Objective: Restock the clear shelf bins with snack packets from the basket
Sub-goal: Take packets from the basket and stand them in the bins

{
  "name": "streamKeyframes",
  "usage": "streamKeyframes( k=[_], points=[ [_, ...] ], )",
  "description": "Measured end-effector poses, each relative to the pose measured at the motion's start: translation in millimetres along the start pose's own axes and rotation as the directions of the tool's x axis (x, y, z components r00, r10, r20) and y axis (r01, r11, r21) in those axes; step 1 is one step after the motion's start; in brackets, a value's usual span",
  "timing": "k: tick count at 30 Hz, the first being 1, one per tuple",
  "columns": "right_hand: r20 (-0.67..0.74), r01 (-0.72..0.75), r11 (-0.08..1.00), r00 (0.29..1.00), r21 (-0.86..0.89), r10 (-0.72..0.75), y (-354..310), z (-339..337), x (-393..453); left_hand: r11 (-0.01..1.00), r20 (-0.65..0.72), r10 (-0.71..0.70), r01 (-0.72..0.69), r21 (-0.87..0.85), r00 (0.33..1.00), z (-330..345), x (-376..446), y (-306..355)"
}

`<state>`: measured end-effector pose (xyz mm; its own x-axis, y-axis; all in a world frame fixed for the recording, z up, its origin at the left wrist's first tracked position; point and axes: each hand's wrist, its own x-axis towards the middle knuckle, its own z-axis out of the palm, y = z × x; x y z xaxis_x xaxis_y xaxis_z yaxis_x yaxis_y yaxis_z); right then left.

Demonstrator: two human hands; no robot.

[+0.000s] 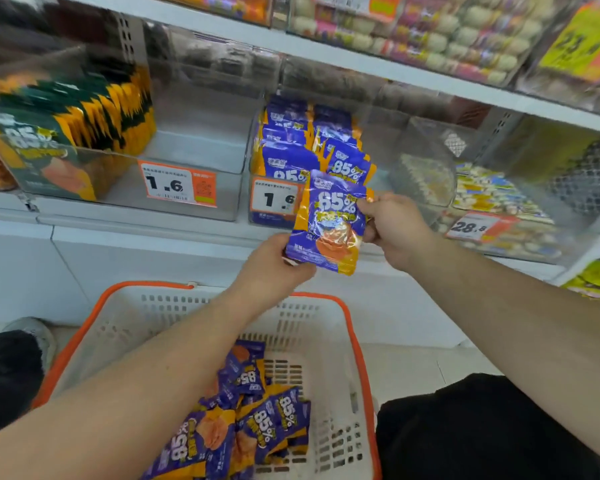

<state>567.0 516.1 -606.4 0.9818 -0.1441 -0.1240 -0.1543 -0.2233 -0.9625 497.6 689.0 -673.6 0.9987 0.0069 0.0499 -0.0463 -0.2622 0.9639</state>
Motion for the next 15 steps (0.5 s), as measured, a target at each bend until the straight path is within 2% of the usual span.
streamKeyframes(
  k=[2,4,5,6,8,9,12,14,15],
  points=[
    [-0.12,0.039,0.999,0.992,0.013,-0.037,-17,-9,4,0.986,-0.193,0.144,-0.124,0.108,0.971,-1,15,14],
    [-0.169,0.097,0.962,0.975,-0.256,-0.144,-28,-20,15,0.898,-0.386,0.366,-0.213,0.386,0.847,-7,30,26],
    [-0.217,0.093,0.907,0.956,-0.411,-0.197,-37,-24,18,0.847,-0.429,0.432,-0.193,0.496,0.794,-11,37,34],
    [-0.273,0.082,0.857,0.929,-0.509,-0.251,-46,-28,22,0.809,-0.445,0.454,-0.148,0.569,0.772,-16,44,40],
    [-0.299,0.046,0.745,0.898,-0.665,-0.322,-57,-33,25,0.741,-0.425,0.442,-0.055,0.669,0.79,-23,59,45],
    [-0.296,0.052,0.735,0.895,-0.676,-0.335,-60,-35,31,0.72,-0.408,0.411,-0.016,0.694,0.815,-27,66,43],
    [-0.395,0.001,0.847,0.884,-0.532,-0.249,-72,-27,40,0.675,-0.364,0.345,0.04,0.736,0.865,-33,74,25],
    [-0.326,0.01,0.961,0.94,-0.276,-0.104,-74,-24,57,0.614,-0.34,0.394,0.031,0.789,0.854,-34,73,14],
    [-0.312,0.037,0.979,0.945,-0.198,-0.099,-73,-20,63,0.598,-0.334,0.407,0.028,0.801,0.85,-35,73,11]
  ],
)
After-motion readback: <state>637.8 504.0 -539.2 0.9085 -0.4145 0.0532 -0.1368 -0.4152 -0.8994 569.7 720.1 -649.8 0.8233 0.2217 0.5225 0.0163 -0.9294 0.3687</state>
